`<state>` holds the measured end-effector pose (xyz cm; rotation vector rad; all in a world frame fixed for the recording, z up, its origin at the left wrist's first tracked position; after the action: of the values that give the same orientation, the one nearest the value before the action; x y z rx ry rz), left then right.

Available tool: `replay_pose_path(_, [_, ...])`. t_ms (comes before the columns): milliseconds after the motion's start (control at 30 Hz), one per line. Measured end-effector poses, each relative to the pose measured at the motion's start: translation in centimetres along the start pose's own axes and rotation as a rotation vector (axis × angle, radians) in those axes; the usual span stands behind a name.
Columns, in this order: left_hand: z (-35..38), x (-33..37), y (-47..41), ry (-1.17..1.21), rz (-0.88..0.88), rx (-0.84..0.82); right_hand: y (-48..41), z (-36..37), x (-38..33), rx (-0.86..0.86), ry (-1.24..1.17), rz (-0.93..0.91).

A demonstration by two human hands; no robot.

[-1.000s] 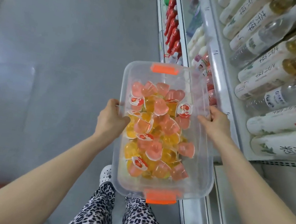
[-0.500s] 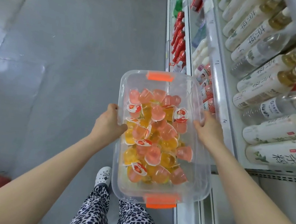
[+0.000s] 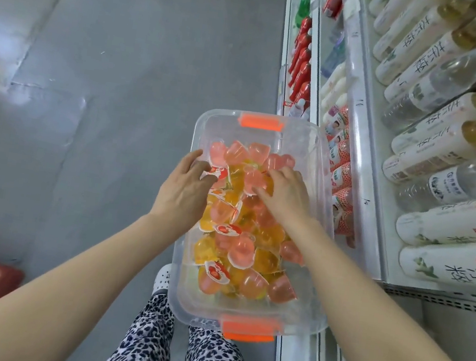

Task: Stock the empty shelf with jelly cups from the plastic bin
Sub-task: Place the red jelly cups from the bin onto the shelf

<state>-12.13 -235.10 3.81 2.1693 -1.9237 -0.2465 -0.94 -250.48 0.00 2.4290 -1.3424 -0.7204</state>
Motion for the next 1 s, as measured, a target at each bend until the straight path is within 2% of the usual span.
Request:
replay_pose_path(167, [0.3,0.8,-0.5,-0.126,-0.007,-0.116,-1.7,1.1,-0.7,0.056,-0.122,0.026])
replay_pose_path(333, [2.5,2.9,-2.4,-0.308,0.107,-0.307,0.7,-0.5,1.0,0.154,-0.252,0.03])
replay_pose_path(533, [6.0,5.3,-3.9,-0.185,0.18,-0.564,5.9,-1.9,2.7,0.205,-0.294,0.04])
replay_pose_path(733, [5.4,5.6,-3.3,-0.115,0.276,-0.553,10.8,-2.6,2.2,0.338,-0.325,0.099])
replay_pose_path(833, [3.9,5.5,-2.7,-0.093,0.285,-0.488,14.3,-2.8,2.1,0.411,-0.342,0.144])
replay_pose_path(1000, [0.0,5.6,-0.8,0.155,0.298,-0.359,21.8,-3.5,2.0,0.566,-0.401,0.253])
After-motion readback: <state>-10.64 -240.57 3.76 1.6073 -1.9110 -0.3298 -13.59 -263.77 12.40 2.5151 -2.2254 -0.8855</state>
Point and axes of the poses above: each hand's wrist, its own y-axis away from the middle knuckle, its own z-axis out of the palm, x = y × z, the point moved 7 cm from there along -y, towards the middle knuckle, and after that the axes turned 15 degrees about -x, right-handed, at the moved point
